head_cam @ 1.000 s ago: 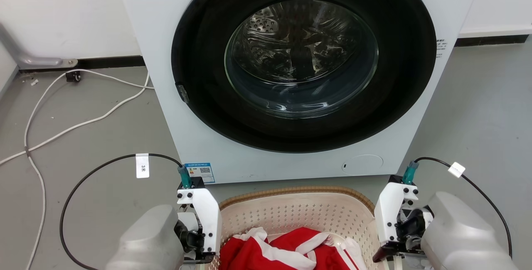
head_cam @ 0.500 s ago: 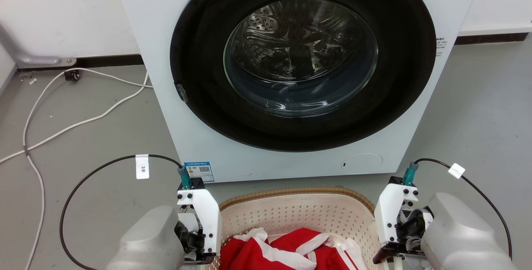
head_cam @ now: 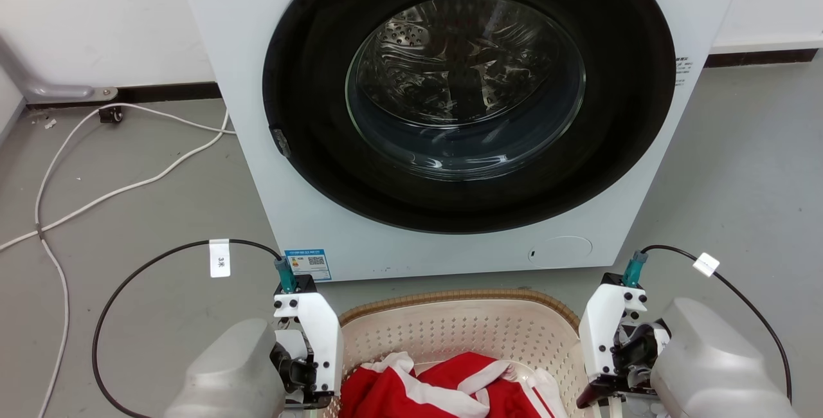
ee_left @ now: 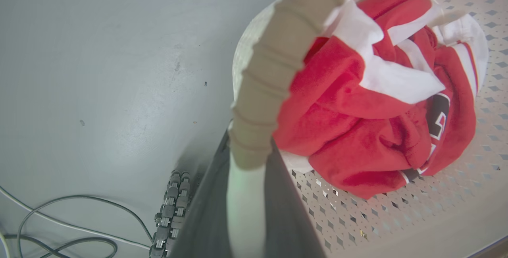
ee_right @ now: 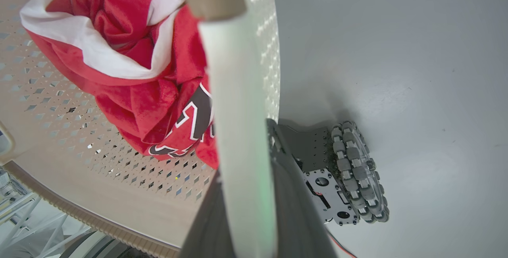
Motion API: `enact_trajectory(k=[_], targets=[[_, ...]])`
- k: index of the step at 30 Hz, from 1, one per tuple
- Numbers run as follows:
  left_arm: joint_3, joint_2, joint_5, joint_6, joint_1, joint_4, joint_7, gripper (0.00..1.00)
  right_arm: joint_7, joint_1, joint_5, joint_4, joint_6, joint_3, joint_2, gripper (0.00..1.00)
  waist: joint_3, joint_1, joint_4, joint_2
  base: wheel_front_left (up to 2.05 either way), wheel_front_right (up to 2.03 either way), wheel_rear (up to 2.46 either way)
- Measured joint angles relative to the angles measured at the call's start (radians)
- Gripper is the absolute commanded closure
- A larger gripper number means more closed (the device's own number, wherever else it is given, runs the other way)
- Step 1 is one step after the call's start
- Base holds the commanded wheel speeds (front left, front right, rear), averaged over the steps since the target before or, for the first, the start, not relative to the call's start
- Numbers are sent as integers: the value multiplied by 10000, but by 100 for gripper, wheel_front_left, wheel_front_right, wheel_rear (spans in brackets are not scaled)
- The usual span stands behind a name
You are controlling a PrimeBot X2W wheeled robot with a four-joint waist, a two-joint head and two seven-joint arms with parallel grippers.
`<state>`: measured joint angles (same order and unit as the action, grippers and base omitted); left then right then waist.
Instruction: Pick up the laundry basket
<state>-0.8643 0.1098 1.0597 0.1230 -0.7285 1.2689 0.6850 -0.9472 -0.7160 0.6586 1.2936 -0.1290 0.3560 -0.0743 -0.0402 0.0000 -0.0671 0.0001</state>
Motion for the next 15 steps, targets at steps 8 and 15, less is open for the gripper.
enact_trajectory(k=[8, 15], targets=[[-52, 0, 29, 0, -18, 19, -65, 100, 0, 0, -79, 0, -2, -59, 19, 100, 10, 1, -2, 0, 0, 0, 0], [-113, 0, 98, 0, -20, 40, -81, 100, -12, 1, -92, 0, -2, -94, 25, 100, 28, 0, -7, 0, 0, 0, 0]])
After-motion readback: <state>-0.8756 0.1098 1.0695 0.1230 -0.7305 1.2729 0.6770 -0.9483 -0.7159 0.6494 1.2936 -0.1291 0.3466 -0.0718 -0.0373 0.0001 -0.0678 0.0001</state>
